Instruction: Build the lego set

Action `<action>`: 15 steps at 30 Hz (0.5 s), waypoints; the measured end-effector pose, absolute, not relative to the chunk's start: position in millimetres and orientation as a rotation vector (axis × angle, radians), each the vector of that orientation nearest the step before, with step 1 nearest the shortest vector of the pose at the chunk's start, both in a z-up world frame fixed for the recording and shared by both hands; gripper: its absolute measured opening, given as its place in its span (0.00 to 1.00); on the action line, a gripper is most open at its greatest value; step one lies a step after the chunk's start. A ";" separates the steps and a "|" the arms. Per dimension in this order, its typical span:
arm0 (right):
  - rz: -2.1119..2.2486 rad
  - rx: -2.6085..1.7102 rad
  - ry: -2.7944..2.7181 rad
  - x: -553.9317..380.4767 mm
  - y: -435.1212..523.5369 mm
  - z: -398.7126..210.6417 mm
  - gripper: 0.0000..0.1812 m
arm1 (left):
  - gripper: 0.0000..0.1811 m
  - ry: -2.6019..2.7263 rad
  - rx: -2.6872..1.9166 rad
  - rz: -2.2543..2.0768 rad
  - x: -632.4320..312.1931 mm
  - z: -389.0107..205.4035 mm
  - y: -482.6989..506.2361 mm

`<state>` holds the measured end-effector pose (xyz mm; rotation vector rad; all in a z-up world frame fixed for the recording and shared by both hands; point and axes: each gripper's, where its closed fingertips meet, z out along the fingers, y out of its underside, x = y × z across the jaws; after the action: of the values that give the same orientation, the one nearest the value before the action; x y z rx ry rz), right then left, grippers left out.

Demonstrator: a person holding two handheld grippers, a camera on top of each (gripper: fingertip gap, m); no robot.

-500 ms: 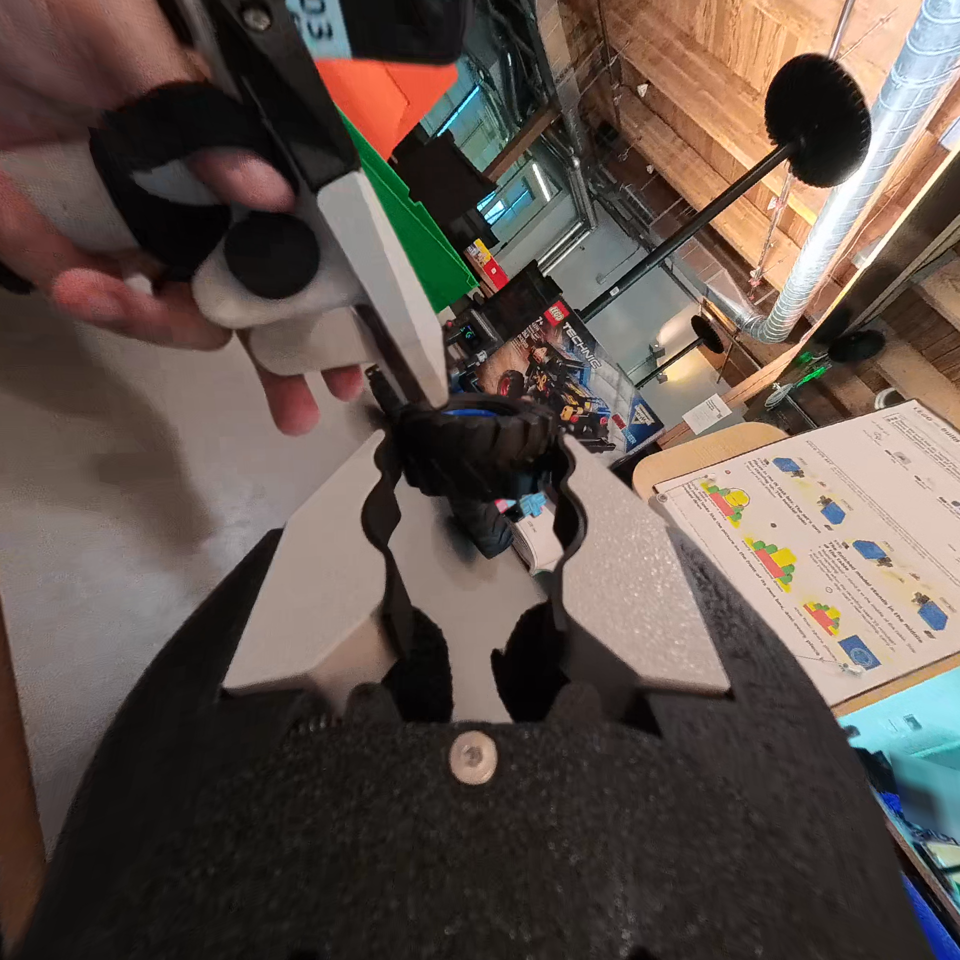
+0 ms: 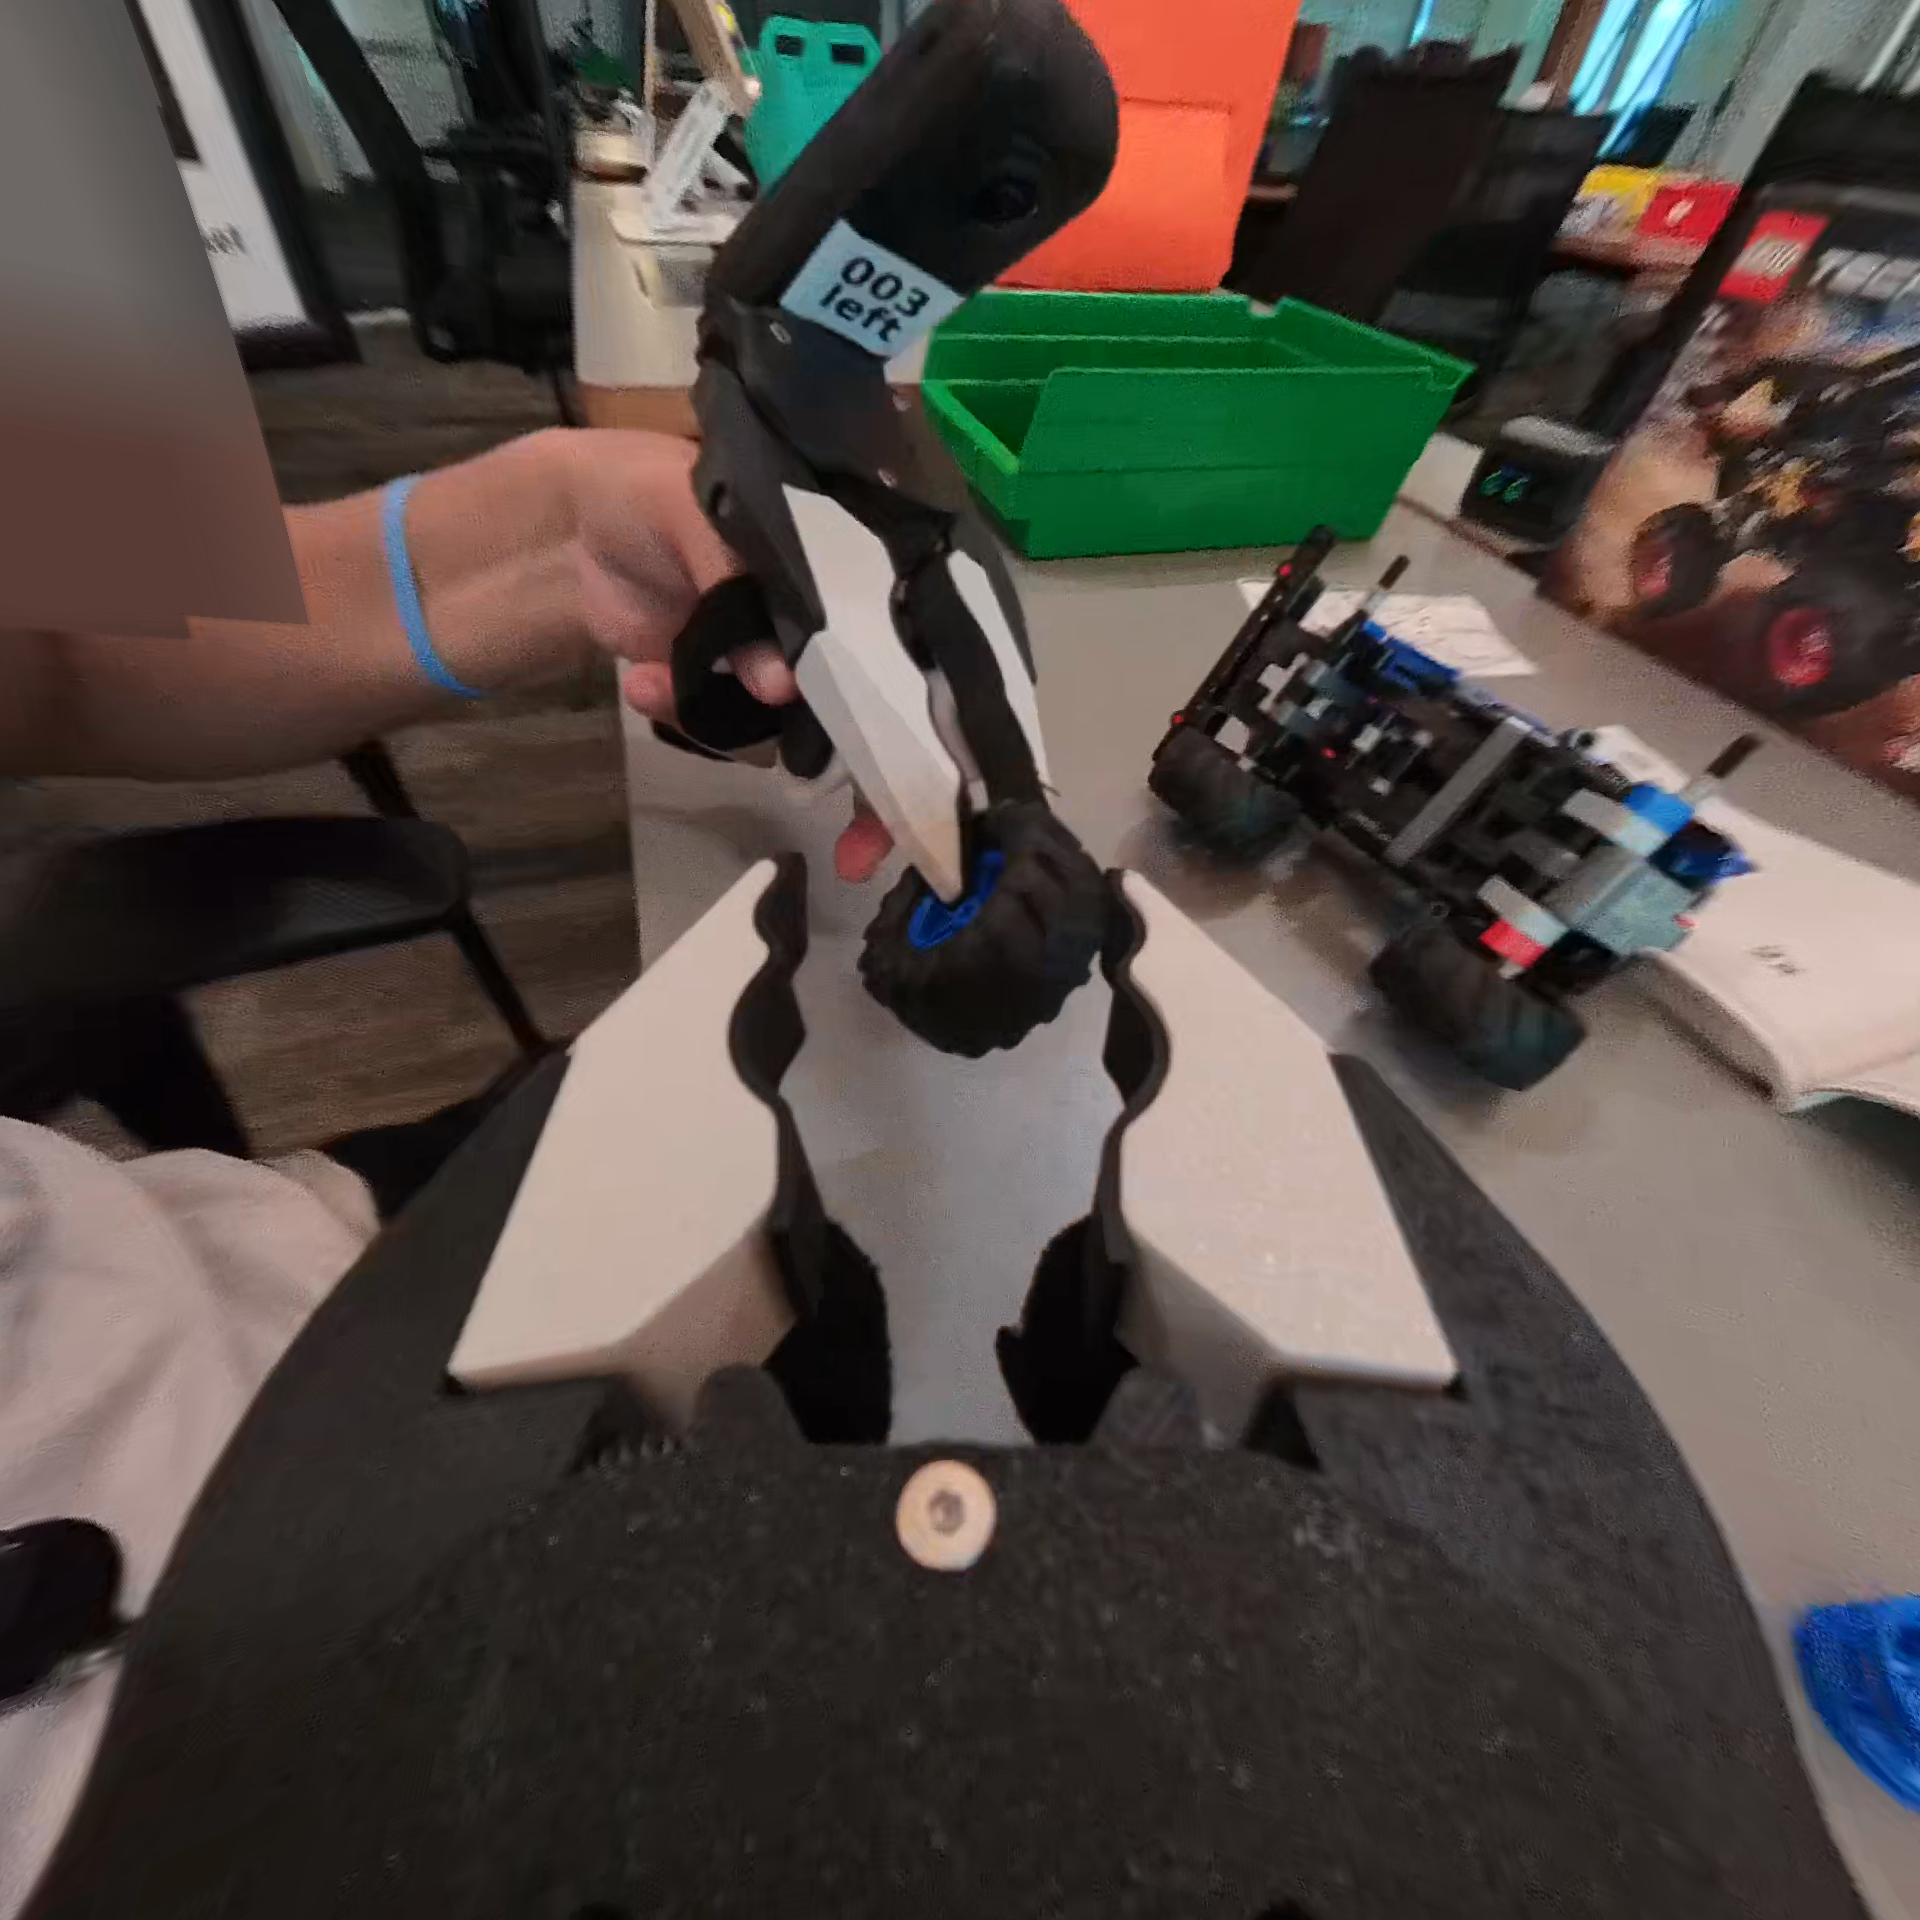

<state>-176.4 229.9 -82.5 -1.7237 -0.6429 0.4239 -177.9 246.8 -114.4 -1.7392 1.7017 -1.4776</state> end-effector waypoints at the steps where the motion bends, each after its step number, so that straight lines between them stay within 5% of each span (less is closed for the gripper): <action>1: 0.506 -1.758 -0.633 -176.2 232.3 -83.1 0.28 | 0.13 1.795 -1.728 -1.435 -181.4 -114.5 243.8; 9: 0.657 -1.873 -0.406 -156.7 264.0 -92.0 0.15 | 0.16 1.764 -1.486 -1.180 -176.0 -87.7 260.0; 11: 0.732 -1.855 -0.230 -141.5 271.7 -89.9 0.15 | 0.34 1.629 -1.367 -1.075 -177.0 -82.8 268.9; 15: 1.077 -1.748 0.041 -152.0 271.2 -82.8 0.10 | 0.48 1.536 -1.143 -0.741 -158.4 -98.4 256.8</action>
<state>-152.0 271.2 -82.8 -1.7477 0.0409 1.0774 -158.4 256.8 -98.4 -1.1431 1.5358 -0.7412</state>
